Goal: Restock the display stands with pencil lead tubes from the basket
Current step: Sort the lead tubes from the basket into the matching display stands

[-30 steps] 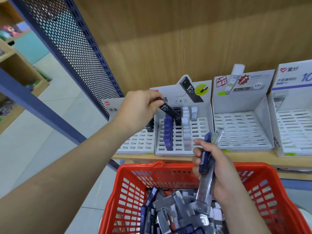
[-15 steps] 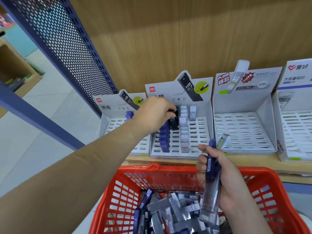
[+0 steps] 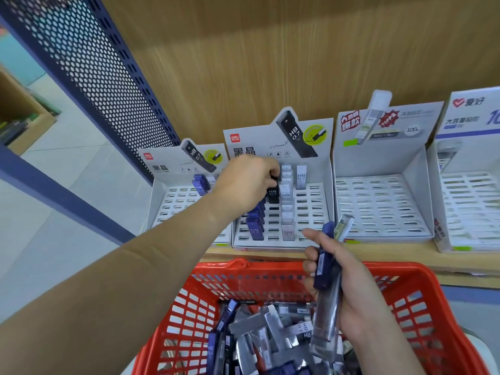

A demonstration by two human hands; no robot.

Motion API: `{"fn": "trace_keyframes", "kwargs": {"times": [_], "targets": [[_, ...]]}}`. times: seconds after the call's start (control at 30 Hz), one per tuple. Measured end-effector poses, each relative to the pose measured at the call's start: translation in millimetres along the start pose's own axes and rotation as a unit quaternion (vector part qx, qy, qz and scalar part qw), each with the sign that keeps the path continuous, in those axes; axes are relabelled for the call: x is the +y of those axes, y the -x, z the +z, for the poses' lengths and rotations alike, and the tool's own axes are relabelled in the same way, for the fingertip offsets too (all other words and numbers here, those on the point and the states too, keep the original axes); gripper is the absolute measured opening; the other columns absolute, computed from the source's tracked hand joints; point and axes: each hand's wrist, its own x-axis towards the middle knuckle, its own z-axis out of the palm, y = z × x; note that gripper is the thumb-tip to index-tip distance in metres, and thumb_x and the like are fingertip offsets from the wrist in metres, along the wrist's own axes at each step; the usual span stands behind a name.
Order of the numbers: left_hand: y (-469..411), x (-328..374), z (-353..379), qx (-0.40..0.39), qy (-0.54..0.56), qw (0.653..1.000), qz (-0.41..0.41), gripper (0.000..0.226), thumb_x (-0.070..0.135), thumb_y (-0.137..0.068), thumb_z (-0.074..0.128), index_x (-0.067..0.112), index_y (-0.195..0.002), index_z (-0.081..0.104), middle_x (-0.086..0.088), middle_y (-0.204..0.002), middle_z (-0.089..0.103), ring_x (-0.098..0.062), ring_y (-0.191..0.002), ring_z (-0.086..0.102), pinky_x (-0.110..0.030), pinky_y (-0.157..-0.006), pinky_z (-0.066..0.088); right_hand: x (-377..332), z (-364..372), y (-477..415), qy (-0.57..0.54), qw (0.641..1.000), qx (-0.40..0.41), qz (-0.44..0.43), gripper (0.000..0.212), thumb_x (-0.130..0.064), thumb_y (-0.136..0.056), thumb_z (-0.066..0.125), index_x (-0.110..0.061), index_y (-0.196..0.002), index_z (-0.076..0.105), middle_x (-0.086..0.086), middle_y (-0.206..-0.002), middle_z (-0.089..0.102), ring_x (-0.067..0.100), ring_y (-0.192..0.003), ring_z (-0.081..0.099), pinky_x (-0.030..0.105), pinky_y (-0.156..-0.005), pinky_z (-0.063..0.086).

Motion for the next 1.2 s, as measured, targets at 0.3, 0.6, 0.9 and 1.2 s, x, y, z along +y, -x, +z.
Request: {"fn": "trace_keyframes", "kwargs": {"times": [0.3, 0.6, 0.9, 1.2], "targets": [[36.1, 38.5, -9.2, 0.110, 0.213, 0.965, -0.108, 0.018, 0.025, -0.091, 0.062, 0.013, -0.092, 0.075, 0.004, -0.075, 0.066, -0.006, -0.072, 0.056, -0.015, -0.073, 0.041, -7.2, 13.0, 13.1, 0.131, 0.989, -0.043, -0.055, 0.038, -0.044, -0.074, 0.069, -0.027, -0.108, 0.076, 0.001, -0.068, 0.056, 0.012, -0.059, 0.055, 0.021, -0.047, 0.042], [104.2, 61.7, -16.0, -0.046, 0.537, 0.816, -0.209, 0.018, 0.021, -0.092, 0.061, 0.012, -0.079, 0.069, 0.009, -0.050, 0.046, -0.006, -0.045, 0.040, -0.018, -0.048, 0.033, -16.9, 27.3, 24.5, 0.231, 0.966, -0.074, -0.087, 0.021, -0.023, -0.079, 0.077, -0.022, -0.099, 0.071, -0.005, -0.092, 0.078, 0.003, -0.088, 0.072, 0.018, -0.082, 0.056], [123.7, 60.9, -28.2, 0.090, 0.599, 0.754, -0.255, 0.009, 0.008, -0.093, 0.056, 0.011, -0.088, 0.063, -0.006, -0.071, 0.068, -0.014, -0.060, 0.060, -0.023, -0.055, 0.049, -16.7, 22.0, 36.1, 0.178, 0.979, -0.092, -0.031, 0.016, -0.023, -0.066, 0.077, -0.021, -0.082, 0.077, 0.011, -0.069, 0.065, 0.011, -0.053, 0.049, 0.020, -0.042, 0.033], [125.7, 36.1, -45.7, 0.025, 0.508, 0.832, -0.224, 0.016, 0.003, -0.084, 0.068, 0.010, -0.099, 0.070, -0.005, -0.075, 0.070, -0.013, -0.063, 0.066, -0.021, -0.063, 0.055, -18.6, 18.1, 28.0, 0.258, 0.962, -0.028, -0.089, 0.020, -0.037, -0.069, 0.078, -0.020, -0.077, 0.070, -0.002, -0.065, 0.054, 0.010, -0.052, 0.042, 0.020, -0.046, 0.036]]}}
